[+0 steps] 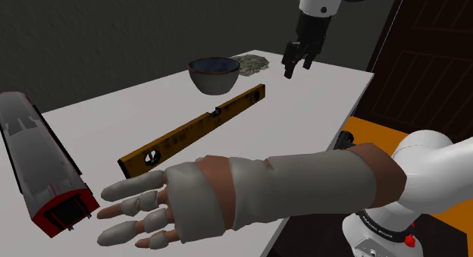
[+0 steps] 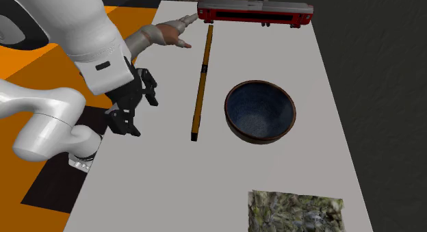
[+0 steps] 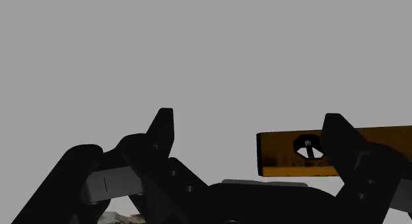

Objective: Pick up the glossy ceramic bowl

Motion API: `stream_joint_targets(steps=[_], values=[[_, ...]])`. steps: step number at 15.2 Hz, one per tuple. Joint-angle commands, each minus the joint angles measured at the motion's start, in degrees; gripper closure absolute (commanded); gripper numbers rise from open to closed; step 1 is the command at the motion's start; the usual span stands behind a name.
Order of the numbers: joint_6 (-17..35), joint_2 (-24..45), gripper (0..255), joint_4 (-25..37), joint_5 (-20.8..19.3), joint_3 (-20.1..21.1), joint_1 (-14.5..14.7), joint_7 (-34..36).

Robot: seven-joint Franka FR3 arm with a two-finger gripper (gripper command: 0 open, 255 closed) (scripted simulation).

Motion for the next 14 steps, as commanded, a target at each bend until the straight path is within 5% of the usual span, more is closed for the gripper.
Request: stream_joint_targets(steps=[1, 14], values=[[0.00, 0.00, 0, 0.00, 0.00, 0.00, 0.00, 0.00], [0.73, 29.22, 0, 25.74, -2.52, 8.68, 1.04, 6.90]])
